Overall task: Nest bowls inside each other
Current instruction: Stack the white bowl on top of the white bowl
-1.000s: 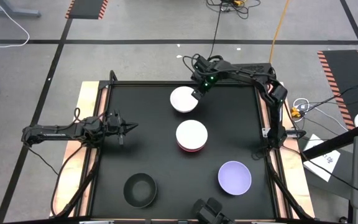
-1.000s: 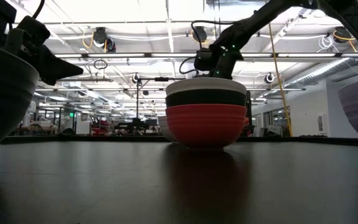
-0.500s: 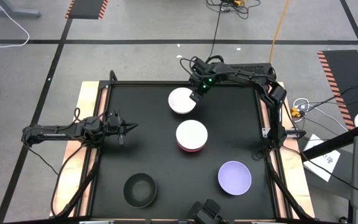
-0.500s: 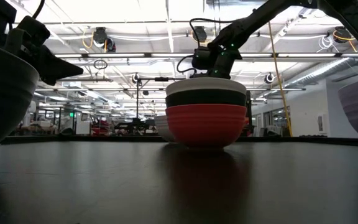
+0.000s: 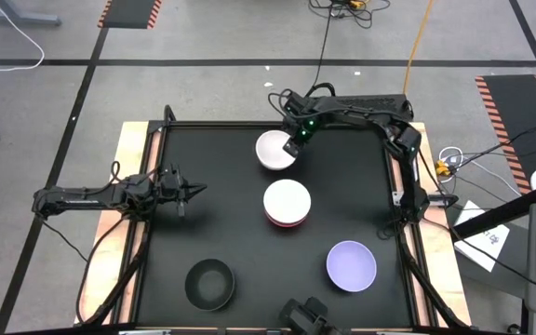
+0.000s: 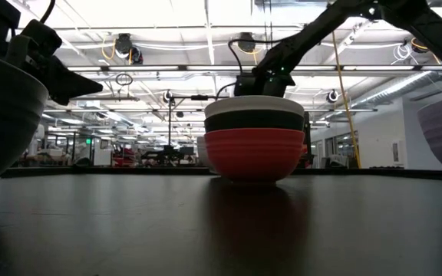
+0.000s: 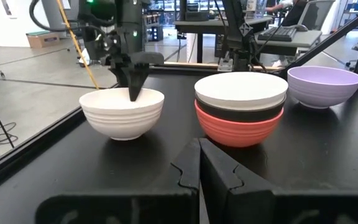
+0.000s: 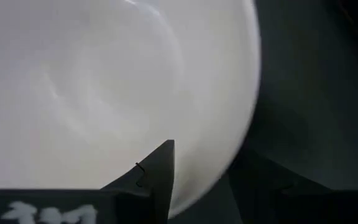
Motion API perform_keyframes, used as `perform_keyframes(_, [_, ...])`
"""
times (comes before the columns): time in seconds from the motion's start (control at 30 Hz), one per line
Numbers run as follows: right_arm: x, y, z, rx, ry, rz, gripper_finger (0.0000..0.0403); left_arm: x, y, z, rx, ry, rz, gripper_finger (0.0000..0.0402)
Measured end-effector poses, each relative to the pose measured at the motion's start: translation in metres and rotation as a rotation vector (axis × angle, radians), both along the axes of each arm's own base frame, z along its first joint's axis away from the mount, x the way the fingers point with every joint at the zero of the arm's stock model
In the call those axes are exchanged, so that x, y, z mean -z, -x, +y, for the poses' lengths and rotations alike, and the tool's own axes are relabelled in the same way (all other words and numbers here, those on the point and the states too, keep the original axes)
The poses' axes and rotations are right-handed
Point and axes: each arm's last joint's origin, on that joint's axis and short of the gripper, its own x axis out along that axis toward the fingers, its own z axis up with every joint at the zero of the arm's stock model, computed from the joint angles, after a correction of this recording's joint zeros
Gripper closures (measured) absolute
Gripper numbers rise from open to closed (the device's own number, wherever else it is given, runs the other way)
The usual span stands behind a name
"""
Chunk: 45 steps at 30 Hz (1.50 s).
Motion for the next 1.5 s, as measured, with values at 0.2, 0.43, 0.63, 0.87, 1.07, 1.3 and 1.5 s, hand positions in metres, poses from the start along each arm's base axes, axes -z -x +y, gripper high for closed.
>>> perform_keyframes(0.2, [0.002, -0.003, 0.001, -0.052, 0.017, 0.0, 0.0287, 0.0, 0.0, 0.0, 0.001, -0.009, 0.004, 0.0396])
perform_keyframes(0.43, [-0.013, -0.007, -0.001, -0.135, 0.062, -0.023, 0.0393, 0.0, 0.0, 0.0, -0.003, -0.025, 0.008, 0.0396])
perform_keyframes(0.63, [-0.029, -0.013, -0.006, -0.132, 0.101, -0.072, 0.04, 0.0, 0.0, 0.0, -0.004, -0.02, 0.006, 0.0396])
perform_keyframes(0.87, [-0.059, -0.021, -0.006, -0.161, 0.103, -0.132, 0.0401, 0.0, 0.0, 0.0, -0.005, -0.018, 0.006, 0.0396])
perform_keyframes(1.07, [-0.09, -0.031, 0.004, -0.223, 0.119, -0.2, 0.0402, 0.0, 0.0, 0.0, -0.008, -0.003, 0.003, 0.0396])
perform_keyframes(1.3, [-0.127, -0.035, 0.017, -0.284, 0.13, -0.354, 0.0402, 0.0, 0.0, 0.0, -0.008, 0.006, 0.001, 0.0396])
perform_keyframes(1.5, [-0.165, -0.016, 0.028, -0.296, 0.185, -0.421, 0.0402, 0.0, 0.0, 0.0, -0.009, 0.01, 0.0, 0.0396])
